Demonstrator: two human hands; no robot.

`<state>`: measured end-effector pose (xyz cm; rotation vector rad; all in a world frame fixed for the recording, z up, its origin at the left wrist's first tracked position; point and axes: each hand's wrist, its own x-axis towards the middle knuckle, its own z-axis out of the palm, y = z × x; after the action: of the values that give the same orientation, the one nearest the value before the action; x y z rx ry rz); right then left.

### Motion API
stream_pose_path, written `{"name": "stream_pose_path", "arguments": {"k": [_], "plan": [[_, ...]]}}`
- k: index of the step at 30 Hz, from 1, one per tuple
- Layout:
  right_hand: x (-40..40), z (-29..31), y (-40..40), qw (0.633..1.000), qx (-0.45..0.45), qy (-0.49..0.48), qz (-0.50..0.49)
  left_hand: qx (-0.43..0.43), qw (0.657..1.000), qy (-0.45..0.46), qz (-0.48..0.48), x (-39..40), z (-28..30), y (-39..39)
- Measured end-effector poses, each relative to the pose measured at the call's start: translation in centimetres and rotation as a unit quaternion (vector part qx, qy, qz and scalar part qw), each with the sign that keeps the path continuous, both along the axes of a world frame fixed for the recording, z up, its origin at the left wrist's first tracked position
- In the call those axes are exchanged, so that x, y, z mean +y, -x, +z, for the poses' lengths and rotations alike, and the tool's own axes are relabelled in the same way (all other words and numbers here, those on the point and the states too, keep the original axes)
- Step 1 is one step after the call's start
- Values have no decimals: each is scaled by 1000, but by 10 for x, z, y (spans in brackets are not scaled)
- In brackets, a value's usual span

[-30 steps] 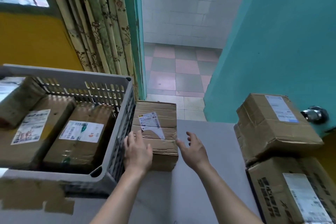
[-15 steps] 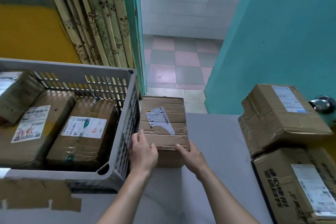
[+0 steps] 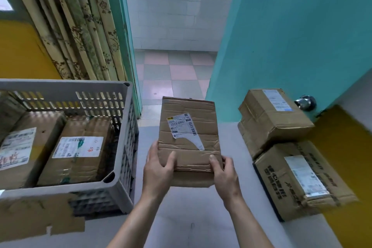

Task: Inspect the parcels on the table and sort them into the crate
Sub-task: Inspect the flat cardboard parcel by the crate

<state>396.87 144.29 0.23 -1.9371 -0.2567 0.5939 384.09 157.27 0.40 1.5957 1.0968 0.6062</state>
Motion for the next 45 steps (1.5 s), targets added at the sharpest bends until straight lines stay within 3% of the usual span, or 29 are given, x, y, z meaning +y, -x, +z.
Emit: {"name": "stream_pose_path", "arguments": {"k": [9,14,23,30,33,40,45], "plan": [[-48,33,28,998,-43,-30,-44,-51,997,-21,-59,-35,32,16],[-69,53,35,997,-56,-42,-33,-74,996,-6,-41,-46,60,30],[-100,70,53,996,-69,-48,22,-35,993,-109,-16,-100,79,62],[-127,70,79,995,-47,-66,57,30,995,-95,-9,-110,95,86],[-128,78,90,996,-10,-68,49,21,992,-120,-20,-115,97,99],[-140,86,120,994,-101,-29,26,-21,995,-89,-30,-132,93,129],[-144,85,160,994,-89,-61,-10,-25,996,-79,-35,-114,102,162]]}}
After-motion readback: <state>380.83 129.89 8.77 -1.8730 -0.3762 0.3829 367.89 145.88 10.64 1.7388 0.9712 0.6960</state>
